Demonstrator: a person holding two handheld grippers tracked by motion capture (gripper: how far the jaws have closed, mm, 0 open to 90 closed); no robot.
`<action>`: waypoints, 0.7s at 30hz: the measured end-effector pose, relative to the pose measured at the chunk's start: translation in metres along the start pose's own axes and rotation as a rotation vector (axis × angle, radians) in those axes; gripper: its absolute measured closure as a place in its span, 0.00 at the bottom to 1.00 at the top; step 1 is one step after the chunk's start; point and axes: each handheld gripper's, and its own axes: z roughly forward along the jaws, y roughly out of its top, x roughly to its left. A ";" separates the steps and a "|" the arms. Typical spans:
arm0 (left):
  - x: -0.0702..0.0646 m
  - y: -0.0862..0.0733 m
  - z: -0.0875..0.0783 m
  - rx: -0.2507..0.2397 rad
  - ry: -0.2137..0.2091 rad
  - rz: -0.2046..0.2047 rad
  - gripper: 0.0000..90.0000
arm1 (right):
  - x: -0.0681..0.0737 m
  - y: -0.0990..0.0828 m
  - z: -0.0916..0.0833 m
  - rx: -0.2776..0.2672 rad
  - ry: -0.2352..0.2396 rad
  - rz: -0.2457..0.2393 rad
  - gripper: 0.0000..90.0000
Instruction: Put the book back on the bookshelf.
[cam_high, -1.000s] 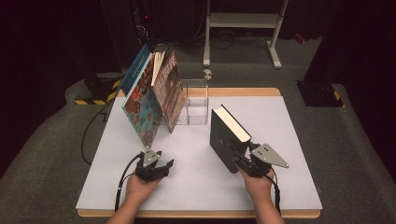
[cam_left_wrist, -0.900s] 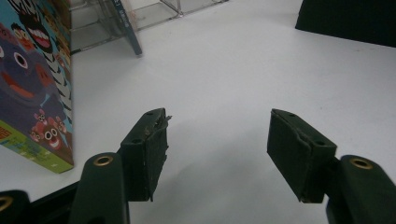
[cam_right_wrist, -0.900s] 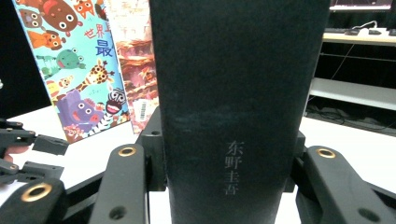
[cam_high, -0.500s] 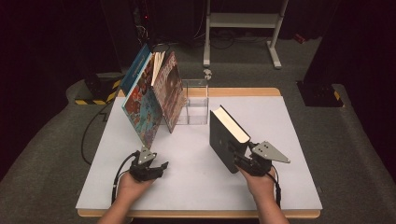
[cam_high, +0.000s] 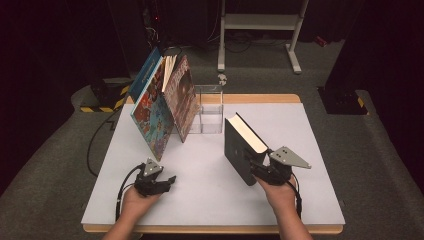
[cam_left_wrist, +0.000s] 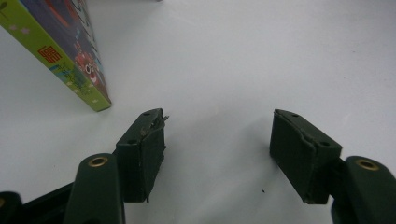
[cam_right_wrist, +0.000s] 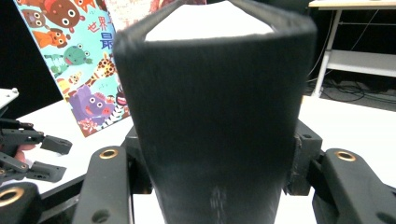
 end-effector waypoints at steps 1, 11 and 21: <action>0.000 0.000 0.000 0.003 0.000 0.004 0.40 | 0.000 0.001 0.001 -0.005 0.009 -0.005 0.51; 0.000 0.000 0.000 0.000 -0.011 -0.003 0.42 | 0.002 0.010 0.008 -0.011 0.002 0.013 0.51; 0.000 0.000 0.000 -0.002 -0.009 0.000 0.42 | 0.003 0.016 0.012 -0.006 -0.027 -0.004 0.55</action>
